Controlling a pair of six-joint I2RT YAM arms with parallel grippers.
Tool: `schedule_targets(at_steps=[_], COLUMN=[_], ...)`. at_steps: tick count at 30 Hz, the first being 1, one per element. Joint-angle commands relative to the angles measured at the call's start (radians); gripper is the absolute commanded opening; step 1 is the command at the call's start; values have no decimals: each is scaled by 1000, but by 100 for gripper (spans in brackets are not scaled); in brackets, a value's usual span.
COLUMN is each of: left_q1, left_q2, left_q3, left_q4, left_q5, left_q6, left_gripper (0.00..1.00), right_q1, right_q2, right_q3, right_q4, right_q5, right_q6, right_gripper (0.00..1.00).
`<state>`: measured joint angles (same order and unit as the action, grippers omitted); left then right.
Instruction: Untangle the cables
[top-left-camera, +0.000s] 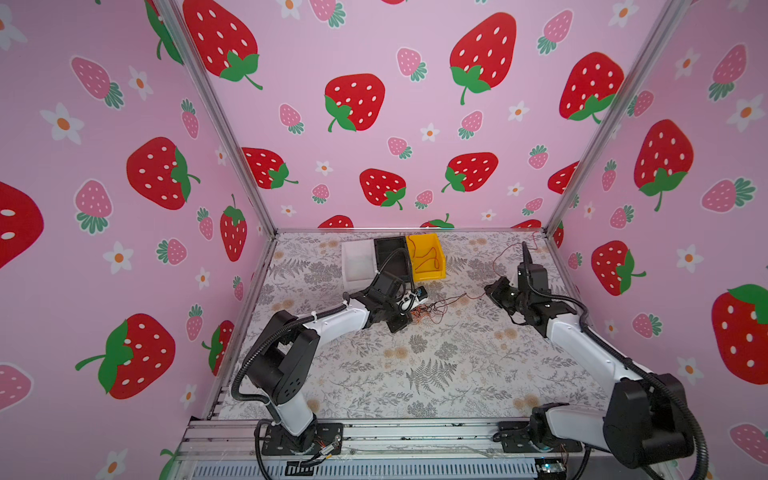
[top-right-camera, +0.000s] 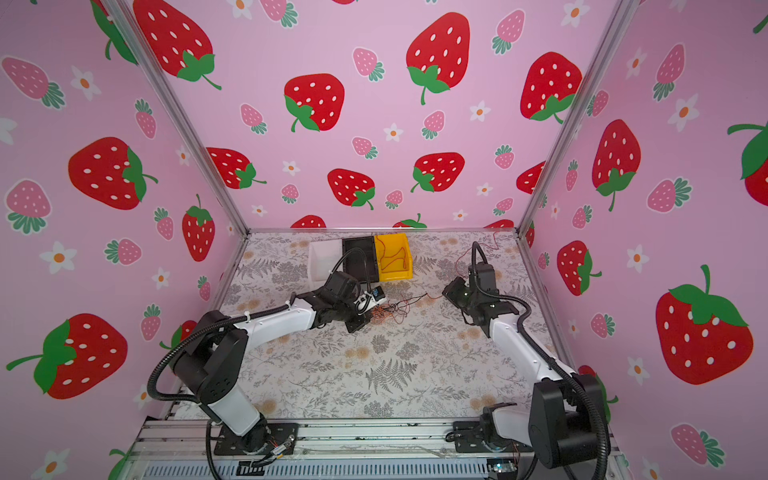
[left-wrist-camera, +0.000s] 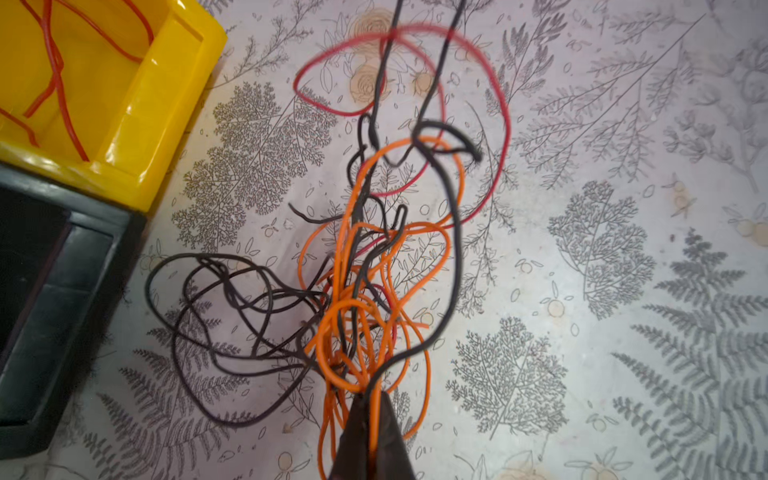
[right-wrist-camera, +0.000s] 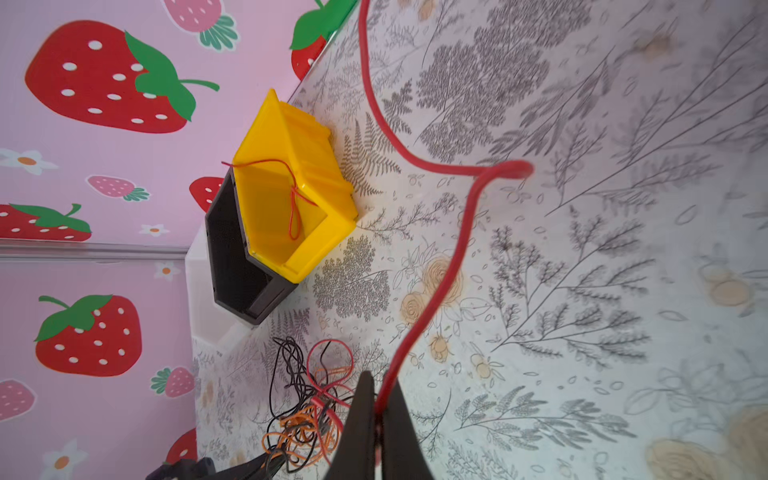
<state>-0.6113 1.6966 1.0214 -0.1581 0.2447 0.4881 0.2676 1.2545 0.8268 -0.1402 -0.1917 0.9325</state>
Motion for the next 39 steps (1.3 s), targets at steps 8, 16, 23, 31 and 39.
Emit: schedule_targets(at_steps=[8, 16, 23, 31, 39], left_q1=[19, 21, 4, 2, 33], left_q2=[-64, -70, -86, -57, -69], left_q3=[-10, 2, 49, 130, 112], left_q4=[-53, -58, -47, -7, 12], left_q5=[-48, -63, -48, -64, -40], left_q6=[-26, -59, -81, -172, -199], left_gripper=[0, 0, 0, 0, 0], right_q1=[-41, -84, 18, 65, 71], right_q2=[-28, 45, 164, 161, 127], right_q3=[230, 328, 312, 293, 243], right_q4=[-280, -364, -512, -547, -624], right_q5=[167, -77, -58, 6, 217], right_q6=[-290, -439, -584, -637, -659], right_gripper=[0, 0, 0, 0, 0])
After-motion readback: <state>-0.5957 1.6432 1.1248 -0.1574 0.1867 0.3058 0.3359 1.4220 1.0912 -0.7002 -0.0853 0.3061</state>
